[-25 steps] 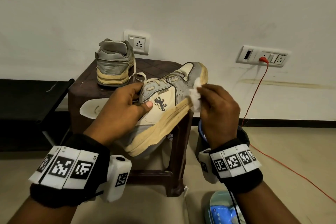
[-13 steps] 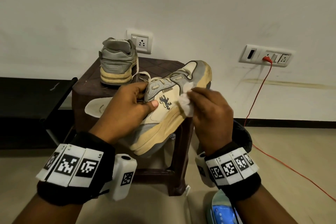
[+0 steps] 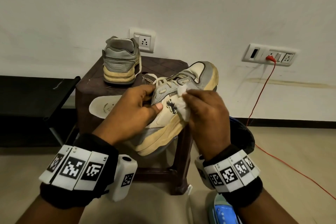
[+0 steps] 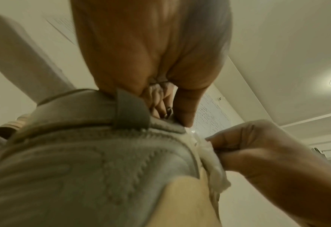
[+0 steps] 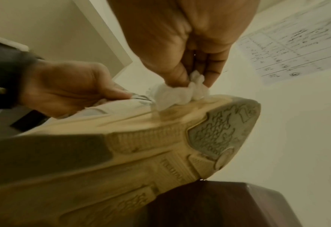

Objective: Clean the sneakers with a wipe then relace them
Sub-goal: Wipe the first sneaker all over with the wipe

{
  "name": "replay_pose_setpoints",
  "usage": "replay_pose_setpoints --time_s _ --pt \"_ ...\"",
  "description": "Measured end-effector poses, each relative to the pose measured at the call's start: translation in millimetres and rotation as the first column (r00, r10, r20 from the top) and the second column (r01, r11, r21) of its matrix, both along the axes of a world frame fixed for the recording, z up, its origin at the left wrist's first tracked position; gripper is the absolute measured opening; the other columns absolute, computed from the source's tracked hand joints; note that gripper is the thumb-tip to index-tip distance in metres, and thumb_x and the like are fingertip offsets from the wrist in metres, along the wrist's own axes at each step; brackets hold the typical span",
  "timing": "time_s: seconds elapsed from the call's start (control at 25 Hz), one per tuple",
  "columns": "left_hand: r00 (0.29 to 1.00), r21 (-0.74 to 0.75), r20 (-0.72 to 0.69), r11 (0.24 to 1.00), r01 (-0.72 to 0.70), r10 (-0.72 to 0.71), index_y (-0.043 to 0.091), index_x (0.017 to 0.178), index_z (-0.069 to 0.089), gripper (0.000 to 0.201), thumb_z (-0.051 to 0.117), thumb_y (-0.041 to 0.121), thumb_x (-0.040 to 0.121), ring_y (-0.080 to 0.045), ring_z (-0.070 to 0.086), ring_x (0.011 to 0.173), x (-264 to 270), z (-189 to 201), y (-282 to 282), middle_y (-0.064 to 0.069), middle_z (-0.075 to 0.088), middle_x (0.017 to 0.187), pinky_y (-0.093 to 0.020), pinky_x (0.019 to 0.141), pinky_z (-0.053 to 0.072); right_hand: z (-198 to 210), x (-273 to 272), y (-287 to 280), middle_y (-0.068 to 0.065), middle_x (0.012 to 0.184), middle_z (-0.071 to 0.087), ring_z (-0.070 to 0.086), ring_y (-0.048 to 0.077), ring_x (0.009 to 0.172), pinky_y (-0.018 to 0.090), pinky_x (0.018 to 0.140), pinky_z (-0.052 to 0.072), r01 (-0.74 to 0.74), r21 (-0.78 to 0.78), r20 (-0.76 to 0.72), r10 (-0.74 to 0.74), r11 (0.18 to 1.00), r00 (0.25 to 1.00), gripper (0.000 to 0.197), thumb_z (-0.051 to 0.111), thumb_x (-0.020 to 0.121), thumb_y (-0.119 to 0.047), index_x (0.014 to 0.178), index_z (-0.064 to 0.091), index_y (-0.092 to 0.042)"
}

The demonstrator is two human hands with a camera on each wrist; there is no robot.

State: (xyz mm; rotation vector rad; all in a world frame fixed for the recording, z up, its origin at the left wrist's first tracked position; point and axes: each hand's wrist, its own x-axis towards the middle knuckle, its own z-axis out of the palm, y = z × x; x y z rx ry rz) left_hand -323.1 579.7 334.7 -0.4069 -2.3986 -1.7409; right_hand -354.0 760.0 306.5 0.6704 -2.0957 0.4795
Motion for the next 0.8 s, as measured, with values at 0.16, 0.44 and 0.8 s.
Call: replay_pose_setpoints --time_s 0.16,0.44,0.8 --pt "0.998 -0.100 -0.019 0.994 0.051 -0.053 0.023 0.117 0.064 0.034 0.057 0.017 0.084 -0.005 0.063 0.108 2.8 -3.5 1.8 0.013 0.070 0.112 -0.042 0.099 0.047 11.8 -21.7 14.9 0.011 0.098 0.070 0.064 0.030 0.089 0.028 0.078 0.047 0.121 -0.109 0.057 -0.116 0.987 0.992 0.027 0.073 0.073 0.000 0.099 0.073 -0.004" --pt "0.999 -0.109 -0.036 0.994 0.015 -0.019 0.023 0.112 0.065 0.031 0.058 0.003 0.090 -0.004 0.065 0.101 1.0 -3.7 1.1 0.011 0.071 0.105 -0.042 0.096 0.050 -1.9 15.0 -16.4 0.010 0.102 0.069 0.064 0.021 0.091 0.034 0.075 0.056 -0.242 -0.107 0.111 0.254 0.964 0.961 0.024 0.067 0.082 -0.012 0.104 0.070 -0.003" --pt "0.994 -0.106 0.030 0.988 0.110 -0.107 0.031 0.113 0.062 0.040 0.055 -0.001 0.090 -0.002 0.062 0.108 5.5 -3.0 3.2 0.014 0.069 0.111 -0.040 0.101 0.046 12.9 -2.5 -12.6 0.009 0.099 0.070 0.066 0.018 0.088 0.025 0.077 0.054 -0.127 -0.227 0.071 0.146 0.966 0.987 0.021 0.072 0.077 -0.004 0.098 0.072 -0.004"
